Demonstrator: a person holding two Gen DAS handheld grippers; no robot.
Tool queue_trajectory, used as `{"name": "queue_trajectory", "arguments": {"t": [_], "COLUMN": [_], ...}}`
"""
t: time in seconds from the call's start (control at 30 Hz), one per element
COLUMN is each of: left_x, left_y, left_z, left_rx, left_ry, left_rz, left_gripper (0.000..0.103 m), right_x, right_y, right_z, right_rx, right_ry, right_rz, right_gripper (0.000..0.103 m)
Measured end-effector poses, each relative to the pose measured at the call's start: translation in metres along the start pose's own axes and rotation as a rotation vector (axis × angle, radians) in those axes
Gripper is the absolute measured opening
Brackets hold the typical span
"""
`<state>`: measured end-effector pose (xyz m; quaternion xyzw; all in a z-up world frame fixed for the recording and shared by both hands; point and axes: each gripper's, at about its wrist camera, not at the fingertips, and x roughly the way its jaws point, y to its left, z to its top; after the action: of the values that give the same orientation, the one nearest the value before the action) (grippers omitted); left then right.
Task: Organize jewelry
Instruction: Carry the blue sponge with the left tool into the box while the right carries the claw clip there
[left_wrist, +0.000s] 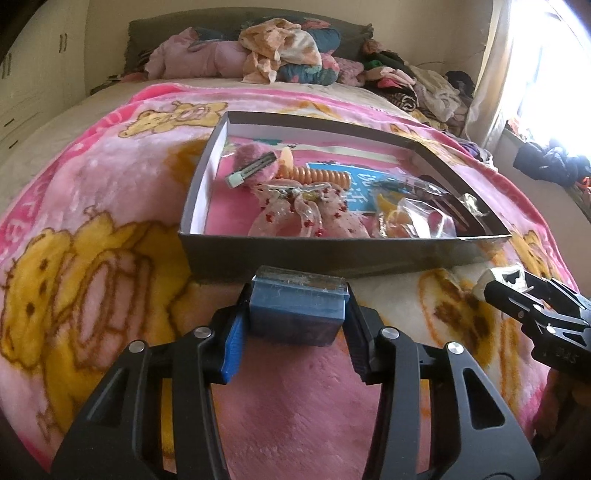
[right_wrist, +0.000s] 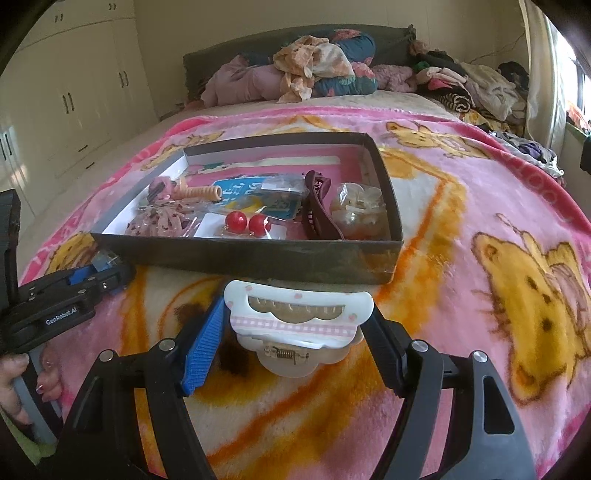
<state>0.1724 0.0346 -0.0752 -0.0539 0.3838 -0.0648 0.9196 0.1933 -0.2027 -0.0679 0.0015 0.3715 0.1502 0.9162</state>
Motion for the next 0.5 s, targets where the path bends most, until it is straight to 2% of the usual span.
{"name": "queue_trajectory", "arguments": {"t": [0.5], "left_x": [-0.018], "left_y": [-0.017], "left_z": [-0.009], "left_rx": [0.05], "left_ry": [0.001], "left_rz": [-0.055], "left_gripper": [0.037], "right_x": [-0.022], "right_y": [0.001], "right_z": [-0.003], "right_rx": [0.013], "right_ry": [-0.025], "right_rz": [0.023], "right_gripper": [0.07]}}
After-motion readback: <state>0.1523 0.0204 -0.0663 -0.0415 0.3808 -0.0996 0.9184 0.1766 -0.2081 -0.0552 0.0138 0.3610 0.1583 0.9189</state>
